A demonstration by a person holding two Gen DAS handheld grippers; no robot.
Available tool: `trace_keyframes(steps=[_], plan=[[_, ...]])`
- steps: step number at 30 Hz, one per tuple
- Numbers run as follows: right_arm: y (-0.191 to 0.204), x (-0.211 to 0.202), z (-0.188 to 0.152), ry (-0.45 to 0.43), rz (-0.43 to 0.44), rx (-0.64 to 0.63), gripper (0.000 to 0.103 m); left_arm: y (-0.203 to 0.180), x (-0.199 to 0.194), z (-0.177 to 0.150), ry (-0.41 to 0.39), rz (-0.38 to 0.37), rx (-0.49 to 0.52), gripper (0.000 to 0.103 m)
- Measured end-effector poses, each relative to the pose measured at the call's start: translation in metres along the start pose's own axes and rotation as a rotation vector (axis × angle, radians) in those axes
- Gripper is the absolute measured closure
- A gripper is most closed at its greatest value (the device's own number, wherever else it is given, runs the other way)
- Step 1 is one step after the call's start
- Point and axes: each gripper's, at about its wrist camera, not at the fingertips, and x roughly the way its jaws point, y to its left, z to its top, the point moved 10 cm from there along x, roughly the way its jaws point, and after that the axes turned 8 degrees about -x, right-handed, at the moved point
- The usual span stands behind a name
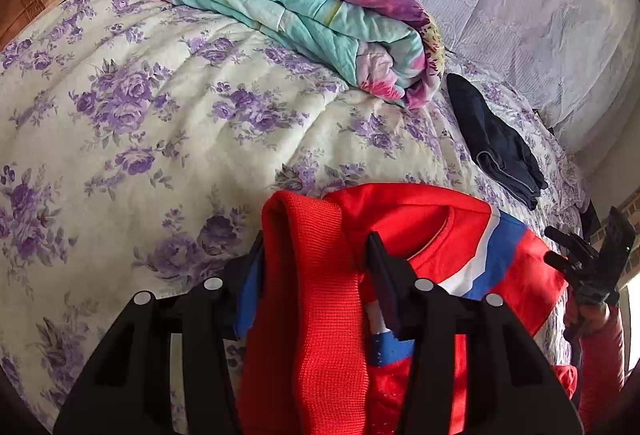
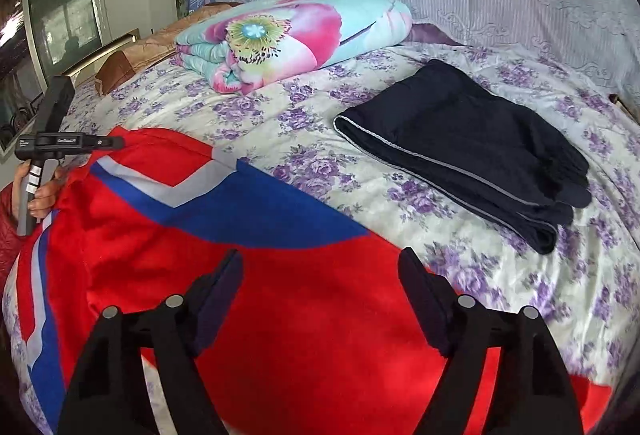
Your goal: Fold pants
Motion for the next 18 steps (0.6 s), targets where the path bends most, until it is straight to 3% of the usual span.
trace_keyframes(steps=[5, 6, 8, 10, 18], plan=[[0.002, 0.040, 0.003, 0.058, 0.007, -0.079, 0.031, -0.001, 0.001, 0.000, 0.007, 0.004, 0.002, 0.055], [0.004, 0.047, 0.001, 0.077, 0.021, -0.085, 0.035, -0.001, 0.001, 0.000, 0.009, 0.001, 0.001, 0.055], [0.008, 0.050, -0.003, 0.088, 0.025, -0.093, 0.053, -0.001, 0.001, 0.001, 0.010, -0.007, -0.003, 0.055], [0.012, 0.044, -0.001, 0.084, 0.018, -0.079, 0.093, -0.001, 0.000, 0.001, 0.004, -0.011, -0.001, 0.055], [0.051, -0.046, 0.003, -0.074, -0.077, -0.070, 0.097, -0.020, -0.031, 0.006, -0.109, -0.062, 0.065, 0.072]])
